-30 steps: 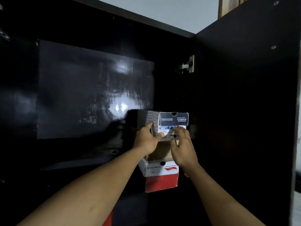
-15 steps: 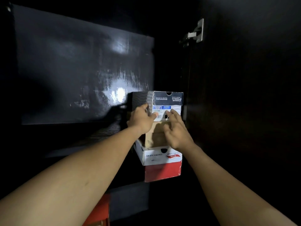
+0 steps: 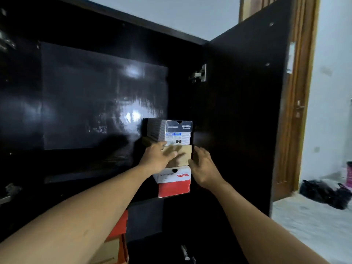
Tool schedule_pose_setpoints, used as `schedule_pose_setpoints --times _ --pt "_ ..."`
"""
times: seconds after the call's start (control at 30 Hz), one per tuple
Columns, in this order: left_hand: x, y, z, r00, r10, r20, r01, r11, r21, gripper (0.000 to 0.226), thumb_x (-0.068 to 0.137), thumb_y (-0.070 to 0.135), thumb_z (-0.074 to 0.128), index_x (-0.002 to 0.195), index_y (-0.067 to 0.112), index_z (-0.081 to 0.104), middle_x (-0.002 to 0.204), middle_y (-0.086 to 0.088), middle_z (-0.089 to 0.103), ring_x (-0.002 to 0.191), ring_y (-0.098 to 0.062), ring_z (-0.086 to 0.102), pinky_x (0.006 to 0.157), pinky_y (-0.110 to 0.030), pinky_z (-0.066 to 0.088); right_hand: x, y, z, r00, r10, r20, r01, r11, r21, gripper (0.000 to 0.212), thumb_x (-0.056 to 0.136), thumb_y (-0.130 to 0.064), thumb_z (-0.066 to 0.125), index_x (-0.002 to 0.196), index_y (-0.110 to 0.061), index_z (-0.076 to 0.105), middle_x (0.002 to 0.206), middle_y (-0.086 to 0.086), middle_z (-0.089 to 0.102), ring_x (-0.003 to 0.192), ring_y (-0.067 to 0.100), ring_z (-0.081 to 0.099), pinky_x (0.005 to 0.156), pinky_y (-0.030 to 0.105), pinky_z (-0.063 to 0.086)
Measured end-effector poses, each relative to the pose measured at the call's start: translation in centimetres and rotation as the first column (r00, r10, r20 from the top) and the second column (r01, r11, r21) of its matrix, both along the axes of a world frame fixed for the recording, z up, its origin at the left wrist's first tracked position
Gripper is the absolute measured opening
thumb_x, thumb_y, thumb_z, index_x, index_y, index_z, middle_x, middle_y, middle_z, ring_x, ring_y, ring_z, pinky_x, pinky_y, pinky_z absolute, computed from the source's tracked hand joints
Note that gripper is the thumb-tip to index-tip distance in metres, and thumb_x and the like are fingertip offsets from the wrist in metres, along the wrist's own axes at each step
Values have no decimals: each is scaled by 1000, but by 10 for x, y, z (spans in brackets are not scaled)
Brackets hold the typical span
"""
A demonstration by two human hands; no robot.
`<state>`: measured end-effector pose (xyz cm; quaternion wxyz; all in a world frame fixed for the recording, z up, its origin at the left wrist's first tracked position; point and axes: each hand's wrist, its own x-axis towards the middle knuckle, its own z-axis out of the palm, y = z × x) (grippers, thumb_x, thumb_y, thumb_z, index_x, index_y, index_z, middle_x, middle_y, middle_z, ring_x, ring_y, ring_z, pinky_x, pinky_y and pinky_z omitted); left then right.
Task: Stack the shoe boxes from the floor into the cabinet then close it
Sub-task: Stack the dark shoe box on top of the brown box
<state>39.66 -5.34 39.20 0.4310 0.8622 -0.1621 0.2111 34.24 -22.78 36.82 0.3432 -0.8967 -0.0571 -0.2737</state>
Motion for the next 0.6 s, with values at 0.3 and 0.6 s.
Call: schedule_pose_setpoints --times 0.3,0.6 --pt "-181 -22 -30 979 -151 -135 158 987 38 76 79 52 77 142 17 52 136 -4 62 124 -20 58 104 -32 45 -220 -45 -32 959 -174 -224 189 981 45 60 103 -31 47 155 -9 26 158 15 25 145 30 31 115 31 26" --pt "-308 -100 -122 881 -367 -300 373 927 -40 75 86 49 73 148 17 44 142 -7 56 128 -25 55 98 -31 44 -368 -109 -102 829 -418 -371 447 895 -10 61 103 -45 43 153 -13 30 157 14 29 139 34 39 111 40 33"
